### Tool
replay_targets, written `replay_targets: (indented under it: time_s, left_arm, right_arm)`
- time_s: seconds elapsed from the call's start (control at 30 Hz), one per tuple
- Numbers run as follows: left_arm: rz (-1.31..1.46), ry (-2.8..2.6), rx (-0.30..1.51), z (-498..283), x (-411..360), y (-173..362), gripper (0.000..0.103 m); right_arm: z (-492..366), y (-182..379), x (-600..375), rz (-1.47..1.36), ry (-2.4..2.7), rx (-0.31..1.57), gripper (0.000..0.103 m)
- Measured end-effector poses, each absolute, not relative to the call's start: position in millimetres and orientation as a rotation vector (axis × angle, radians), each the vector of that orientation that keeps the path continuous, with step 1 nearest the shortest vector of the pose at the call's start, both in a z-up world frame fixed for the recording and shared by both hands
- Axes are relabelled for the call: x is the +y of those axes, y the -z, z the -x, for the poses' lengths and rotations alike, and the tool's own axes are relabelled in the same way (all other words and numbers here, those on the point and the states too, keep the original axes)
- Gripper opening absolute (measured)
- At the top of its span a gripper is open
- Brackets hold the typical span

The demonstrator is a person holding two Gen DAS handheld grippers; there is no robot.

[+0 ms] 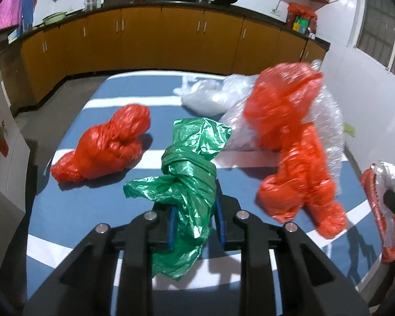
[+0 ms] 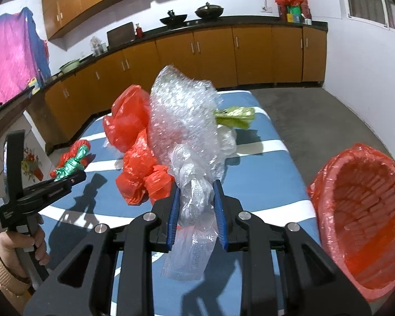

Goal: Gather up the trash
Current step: 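Close the left tool on the green bag, then carry the green bag and clear bag in both tools over the red basket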

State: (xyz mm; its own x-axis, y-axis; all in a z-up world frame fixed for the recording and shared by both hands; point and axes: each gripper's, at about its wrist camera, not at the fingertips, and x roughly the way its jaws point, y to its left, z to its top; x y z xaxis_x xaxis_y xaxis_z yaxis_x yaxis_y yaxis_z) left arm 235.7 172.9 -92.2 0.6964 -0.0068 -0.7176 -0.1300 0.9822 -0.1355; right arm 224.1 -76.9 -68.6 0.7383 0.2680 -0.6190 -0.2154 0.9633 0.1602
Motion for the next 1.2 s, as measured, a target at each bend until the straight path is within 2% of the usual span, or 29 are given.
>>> replay_targets:
  time_s: [0.6,1.2]
  left_arm:
    - [0.112,0.101,0.706,-219.7,89.2,35.6,0.024]
    - [0.062,0.343,0.68,-209.2,-15.3,18.7,0.024]
  right_arm:
    - [-209.3,40.4,-149.9,-0.175,-0.112,0.602,0.026]
    - [-186.1,38.2,-234.0,-0.255,0.1,0.577,0.026]
